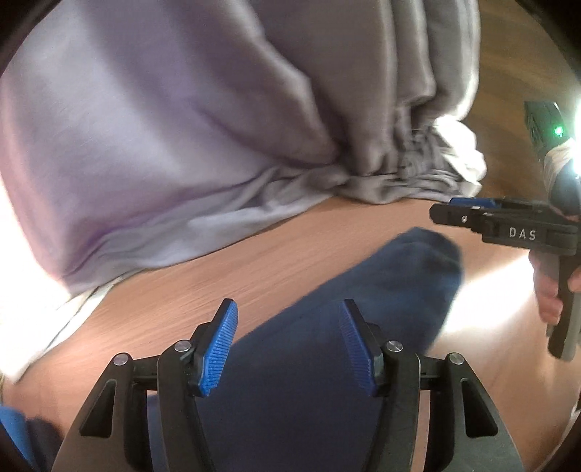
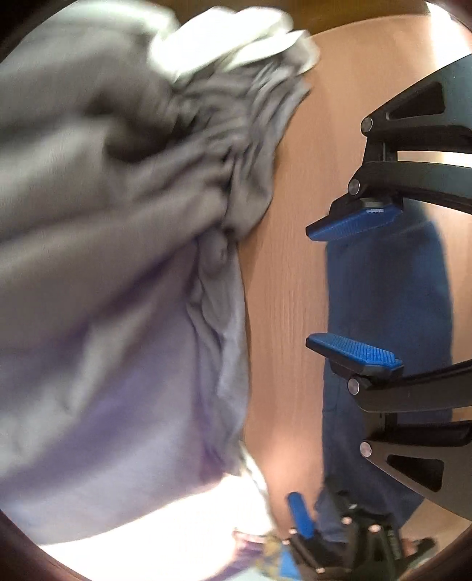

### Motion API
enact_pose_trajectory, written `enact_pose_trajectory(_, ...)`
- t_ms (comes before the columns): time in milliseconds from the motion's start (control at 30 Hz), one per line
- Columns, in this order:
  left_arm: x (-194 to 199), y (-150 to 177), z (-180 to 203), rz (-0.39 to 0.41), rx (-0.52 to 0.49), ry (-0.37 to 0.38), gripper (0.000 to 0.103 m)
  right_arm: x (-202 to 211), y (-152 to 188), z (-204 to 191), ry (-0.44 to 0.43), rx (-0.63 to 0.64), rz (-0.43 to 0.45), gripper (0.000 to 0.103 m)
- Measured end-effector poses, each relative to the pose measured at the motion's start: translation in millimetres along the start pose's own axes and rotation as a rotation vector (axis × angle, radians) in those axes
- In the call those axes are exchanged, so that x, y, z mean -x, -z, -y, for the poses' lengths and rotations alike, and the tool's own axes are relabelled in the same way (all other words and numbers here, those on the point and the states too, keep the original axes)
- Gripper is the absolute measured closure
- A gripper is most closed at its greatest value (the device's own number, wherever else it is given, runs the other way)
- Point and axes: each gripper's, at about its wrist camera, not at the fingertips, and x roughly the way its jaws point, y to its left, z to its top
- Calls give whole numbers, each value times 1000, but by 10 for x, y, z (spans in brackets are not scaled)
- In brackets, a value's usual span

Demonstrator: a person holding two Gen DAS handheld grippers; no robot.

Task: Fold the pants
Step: 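Close the right tool on the folded cuff end while the left tool grips it too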

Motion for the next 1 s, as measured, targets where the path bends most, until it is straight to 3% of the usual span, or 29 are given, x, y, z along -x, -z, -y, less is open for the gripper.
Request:
enact_pose_trajectory(133,-164,-188,231,16,-91,81,46,171,193,273,39,-131,-2,49)
enact_pose_trajectory(367,-608,-530,631,-28,-246,277,46,239,576,673,64,-344,-37,49)
enact_pose_trajectory(500,-884,-662,763,-57,-309,318,46,189,729,752,35,-426,-60,49)
enact_pose_trajectory(767,-1304,-753,871,-153,-350,432,51,39,794,698,1,-519,-46,51)
enact_pose_trajectory(1000,-1561,-781,939,-230,-343,507,58,-108,823,749,-34,-579,-57,65)
